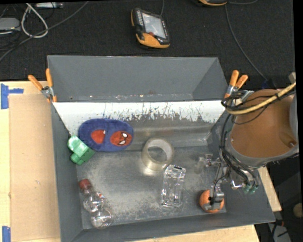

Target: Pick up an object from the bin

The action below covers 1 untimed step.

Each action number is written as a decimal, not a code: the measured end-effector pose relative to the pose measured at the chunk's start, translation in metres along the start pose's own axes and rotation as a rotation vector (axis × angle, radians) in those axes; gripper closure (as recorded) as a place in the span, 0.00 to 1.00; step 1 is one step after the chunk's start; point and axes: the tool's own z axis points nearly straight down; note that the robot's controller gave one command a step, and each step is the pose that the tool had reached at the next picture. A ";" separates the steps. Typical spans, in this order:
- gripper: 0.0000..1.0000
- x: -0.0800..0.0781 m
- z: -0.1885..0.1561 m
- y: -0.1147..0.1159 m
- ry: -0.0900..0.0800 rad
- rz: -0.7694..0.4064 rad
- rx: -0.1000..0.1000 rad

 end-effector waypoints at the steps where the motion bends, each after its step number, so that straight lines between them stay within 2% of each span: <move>1: 0.00 -0.002 -0.004 0.000 -0.009 -0.003 0.001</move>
Offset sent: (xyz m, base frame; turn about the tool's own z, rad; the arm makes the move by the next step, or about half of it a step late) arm 0.0034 -0.0774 -0.1325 -0.1967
